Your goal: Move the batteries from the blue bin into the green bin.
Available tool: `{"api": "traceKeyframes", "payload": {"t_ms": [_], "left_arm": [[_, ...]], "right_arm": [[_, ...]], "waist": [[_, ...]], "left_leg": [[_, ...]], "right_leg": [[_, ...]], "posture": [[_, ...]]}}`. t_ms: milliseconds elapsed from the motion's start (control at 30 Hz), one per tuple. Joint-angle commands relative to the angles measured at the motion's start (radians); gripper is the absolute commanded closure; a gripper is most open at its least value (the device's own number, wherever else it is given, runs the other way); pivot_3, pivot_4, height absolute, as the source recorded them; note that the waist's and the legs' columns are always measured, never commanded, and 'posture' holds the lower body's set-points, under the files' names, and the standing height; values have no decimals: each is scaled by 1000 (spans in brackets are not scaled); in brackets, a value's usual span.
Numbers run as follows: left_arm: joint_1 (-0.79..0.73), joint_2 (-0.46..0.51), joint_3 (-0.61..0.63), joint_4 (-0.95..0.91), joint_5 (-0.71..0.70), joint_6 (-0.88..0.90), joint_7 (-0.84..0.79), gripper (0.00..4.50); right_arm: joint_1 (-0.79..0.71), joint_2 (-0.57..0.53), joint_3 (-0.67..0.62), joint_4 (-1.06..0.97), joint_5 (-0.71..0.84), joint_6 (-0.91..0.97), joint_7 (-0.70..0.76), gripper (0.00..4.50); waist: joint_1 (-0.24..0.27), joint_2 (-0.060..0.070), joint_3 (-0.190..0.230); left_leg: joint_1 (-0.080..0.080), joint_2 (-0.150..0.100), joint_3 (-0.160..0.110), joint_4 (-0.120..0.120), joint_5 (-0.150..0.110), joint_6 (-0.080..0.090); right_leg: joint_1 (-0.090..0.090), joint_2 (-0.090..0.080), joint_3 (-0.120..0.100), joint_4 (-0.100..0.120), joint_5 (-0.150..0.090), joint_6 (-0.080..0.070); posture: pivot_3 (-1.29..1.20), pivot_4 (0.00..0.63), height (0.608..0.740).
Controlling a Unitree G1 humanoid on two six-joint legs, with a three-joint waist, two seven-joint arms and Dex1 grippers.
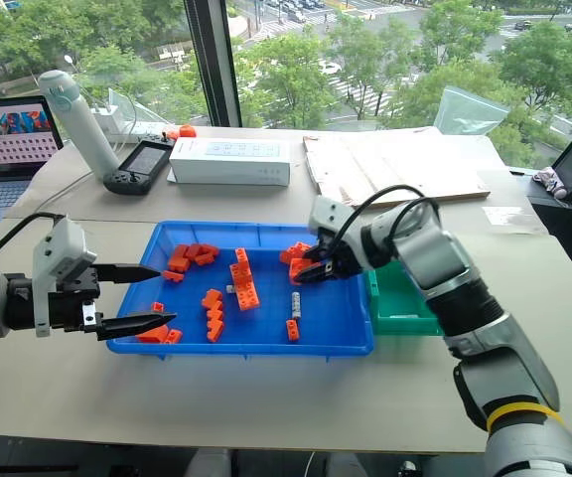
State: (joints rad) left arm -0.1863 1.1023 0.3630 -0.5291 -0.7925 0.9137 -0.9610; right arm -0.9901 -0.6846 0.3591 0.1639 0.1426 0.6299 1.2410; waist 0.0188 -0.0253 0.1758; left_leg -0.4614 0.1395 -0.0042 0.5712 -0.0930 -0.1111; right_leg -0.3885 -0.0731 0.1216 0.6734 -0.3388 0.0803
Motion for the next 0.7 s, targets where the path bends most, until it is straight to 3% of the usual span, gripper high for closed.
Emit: {"api": "traceKeyframes", "payload": {"t_ms": [33, 100, 300, 567, 700], "left_arm": [[-25, 0, -9, 7, 6, -29, 1, 0], [-34, -2, -21, 12, 9, -32, 2, 0], [-52, 0, -44, 23, 14, -43, 1, 0], [-46, 9, -38, 29, 15, -44, -10, 0], [-50, 10, -38, 28, 13, -41, -12, 0]], "right_arm": [[-58, -5, -46, 102, -62, -86, -75, 3034], [-73, 6, -49, 153, -89, -124, -106, 2026], [-68, 27, -61, 168, -116, -179, -136, 106], [25, -22, -30, -148, 41, 6, 90, 36], [83, -17, 22, -213, 32, -4, 106, 36]], "waist": [[-5, 0, 0], [-7, 0, 0], [-8, 0, 0], [-7, 0, 0], [-6, 0, 0]], "left_leg": [[0, 0, 0, 0, 0, 0], [0, 0, 0, 0, 0, 0], [0, 0, 0, 0, 0, 0], [0, 0, 0, -1, 0, 0], [0, 0, 0, 0, -1, 0]], "right_leg": [[0, 0, 0, 0, 0, 0], [0, 0, 0, 0, 0, 0], [-1, 0, 0, 0, 0, 0], [0, 0, 0, 0, 0, 0], [0, 0, 0, 0, 0, 0]], "posture": [[0, 150, 732], [0, 150, 732], [0, 150, 732], [0, 150, 732], [0, 150, 732]]}}
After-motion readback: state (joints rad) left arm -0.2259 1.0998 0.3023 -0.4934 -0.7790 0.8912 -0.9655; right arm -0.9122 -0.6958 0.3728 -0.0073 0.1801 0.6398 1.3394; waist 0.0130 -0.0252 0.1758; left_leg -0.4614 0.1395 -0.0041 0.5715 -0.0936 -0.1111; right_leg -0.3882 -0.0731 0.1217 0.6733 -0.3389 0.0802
